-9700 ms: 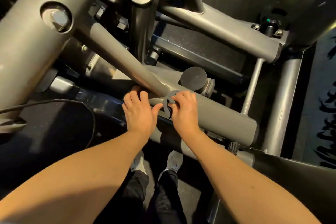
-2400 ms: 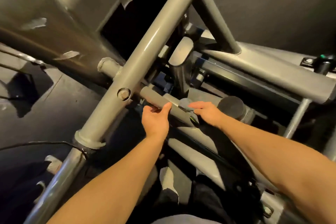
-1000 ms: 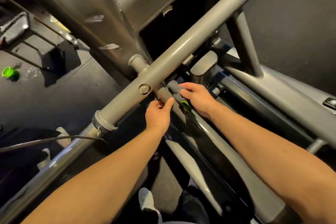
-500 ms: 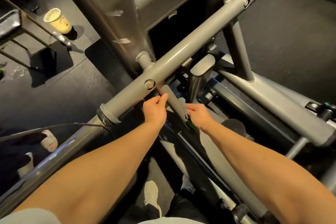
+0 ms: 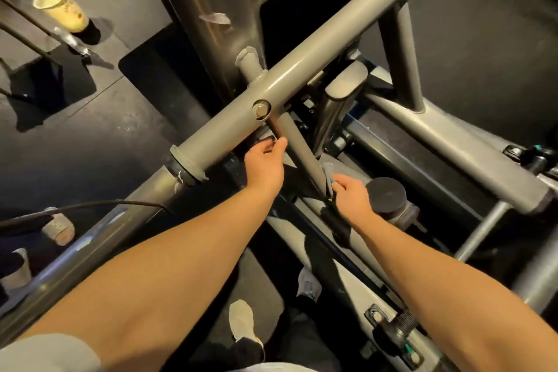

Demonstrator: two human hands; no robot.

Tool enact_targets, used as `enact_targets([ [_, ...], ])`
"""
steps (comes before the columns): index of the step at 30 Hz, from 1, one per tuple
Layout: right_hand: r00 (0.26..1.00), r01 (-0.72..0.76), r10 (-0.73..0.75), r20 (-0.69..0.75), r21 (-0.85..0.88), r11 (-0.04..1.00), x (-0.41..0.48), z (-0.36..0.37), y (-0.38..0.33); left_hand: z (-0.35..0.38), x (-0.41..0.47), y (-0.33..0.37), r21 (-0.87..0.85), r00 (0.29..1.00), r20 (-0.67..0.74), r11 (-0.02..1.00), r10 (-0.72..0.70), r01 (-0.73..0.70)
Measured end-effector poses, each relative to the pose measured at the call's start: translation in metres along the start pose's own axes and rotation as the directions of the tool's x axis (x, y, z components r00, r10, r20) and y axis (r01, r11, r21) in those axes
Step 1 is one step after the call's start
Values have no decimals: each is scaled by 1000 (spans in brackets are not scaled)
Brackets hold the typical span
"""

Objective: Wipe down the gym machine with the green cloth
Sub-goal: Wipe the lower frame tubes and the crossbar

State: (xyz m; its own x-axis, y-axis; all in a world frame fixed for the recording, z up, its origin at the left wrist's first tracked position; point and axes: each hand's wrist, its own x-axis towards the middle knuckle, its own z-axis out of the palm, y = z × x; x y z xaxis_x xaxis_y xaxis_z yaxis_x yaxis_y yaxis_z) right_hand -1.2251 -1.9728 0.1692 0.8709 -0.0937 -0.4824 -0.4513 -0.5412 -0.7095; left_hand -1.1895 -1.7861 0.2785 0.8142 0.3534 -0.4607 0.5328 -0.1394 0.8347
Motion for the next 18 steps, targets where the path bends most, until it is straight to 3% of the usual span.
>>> enact_targets([
  [3, 983, 21, 4, -182, 133, 991, -20, 2, -21, -6, -16, -20, 74, 981, 141, 990, -131, 121],
  [5, 976, 65, -15, -217, 224, 972, -43, 3, -42, -9, -30, -34, 109, 943, 263, 977, -204, 182],
  [9, 994, 108, -96, -55, 309, 945, -84, 7, -68, -13, -46, -54, -11, 882, 426, 974, -200, 226],
  [13, 996, -12, -31, 80, 484, 875, -100, 6, -75, -25, -52, -64, 1, 919, 371, 989, -136, 146],
  [15, 1000, -21, 16, 15, 420, 908, -91, 3, -71, -30, -50, -60, -7, 936, 337, 994, -103, 111],
  [18, 992, 16, 23, -127, 291, 957, -65, -5, -64, -30, -37, -39, -151, 989, 147, 987, -33, 55],
])
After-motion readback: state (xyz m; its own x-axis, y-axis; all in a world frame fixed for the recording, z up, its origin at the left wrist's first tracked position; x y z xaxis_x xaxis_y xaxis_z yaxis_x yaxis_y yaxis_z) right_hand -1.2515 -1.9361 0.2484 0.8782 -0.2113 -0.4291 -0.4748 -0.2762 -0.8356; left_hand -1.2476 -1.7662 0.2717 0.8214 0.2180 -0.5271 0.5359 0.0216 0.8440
